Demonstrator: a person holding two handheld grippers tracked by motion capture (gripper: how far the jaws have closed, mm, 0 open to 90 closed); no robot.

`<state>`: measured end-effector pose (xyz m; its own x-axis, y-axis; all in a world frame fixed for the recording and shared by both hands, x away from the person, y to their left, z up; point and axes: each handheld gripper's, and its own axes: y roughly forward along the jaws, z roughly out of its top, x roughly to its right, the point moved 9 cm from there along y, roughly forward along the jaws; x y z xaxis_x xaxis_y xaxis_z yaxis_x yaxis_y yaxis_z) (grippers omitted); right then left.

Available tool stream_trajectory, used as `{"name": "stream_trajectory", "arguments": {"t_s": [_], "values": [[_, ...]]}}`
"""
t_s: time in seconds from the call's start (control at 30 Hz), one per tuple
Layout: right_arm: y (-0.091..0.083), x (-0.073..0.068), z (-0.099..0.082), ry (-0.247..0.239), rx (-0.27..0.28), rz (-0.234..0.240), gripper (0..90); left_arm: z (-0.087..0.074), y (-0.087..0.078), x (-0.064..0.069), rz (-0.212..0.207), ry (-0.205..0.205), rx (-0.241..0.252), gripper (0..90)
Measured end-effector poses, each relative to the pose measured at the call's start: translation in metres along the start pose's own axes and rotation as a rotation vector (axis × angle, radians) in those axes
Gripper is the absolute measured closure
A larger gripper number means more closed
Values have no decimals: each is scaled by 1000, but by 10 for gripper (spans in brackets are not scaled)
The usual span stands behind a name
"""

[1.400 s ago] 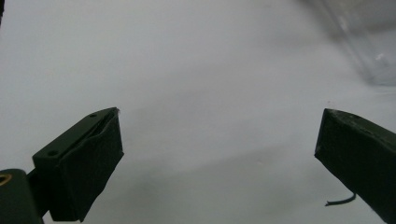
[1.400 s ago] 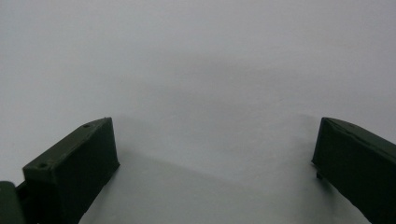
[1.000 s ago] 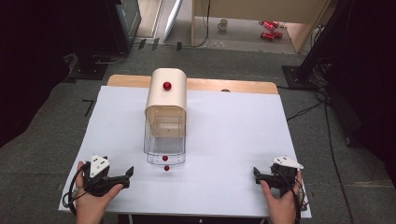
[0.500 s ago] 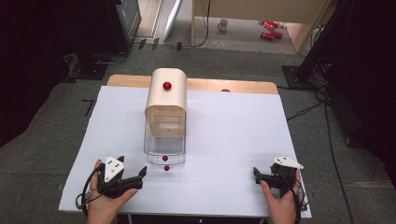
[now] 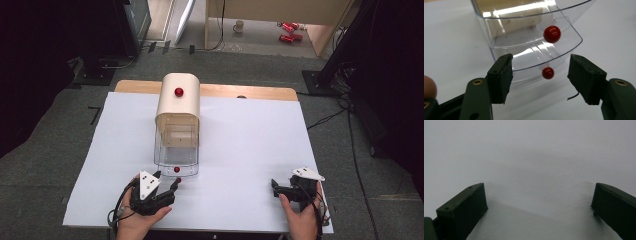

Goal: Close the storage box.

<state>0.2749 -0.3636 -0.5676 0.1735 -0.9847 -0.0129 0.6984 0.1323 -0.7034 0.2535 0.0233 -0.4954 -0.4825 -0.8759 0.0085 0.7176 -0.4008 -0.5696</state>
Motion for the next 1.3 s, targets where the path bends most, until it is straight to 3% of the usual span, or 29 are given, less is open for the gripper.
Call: {"name": "stream_trajectory", "arguments": {"t_s": [0.53, 0.67, 0.77, 1.1, 1.3], "values": [[0, 0, 0, 0, 0, 0, 0, 5, 10, 7, 45, -18, 28, 588], [0, 0, 0, 0, 0, 0, 0, 7, 12, 9, 43, -24, 35, 658], [0, 0, 0, 0, 0, 0, 0, 9, 14, 12, 19, -29, 36, 692], [0, 0, 0, 0, 0, 0, 0, 13, 16, 10, 26, -32, 49, 755], [0, 0, 0, 0, 0, 0, 0, 22, 8, 8, 20, -24, 88, 762]]}}
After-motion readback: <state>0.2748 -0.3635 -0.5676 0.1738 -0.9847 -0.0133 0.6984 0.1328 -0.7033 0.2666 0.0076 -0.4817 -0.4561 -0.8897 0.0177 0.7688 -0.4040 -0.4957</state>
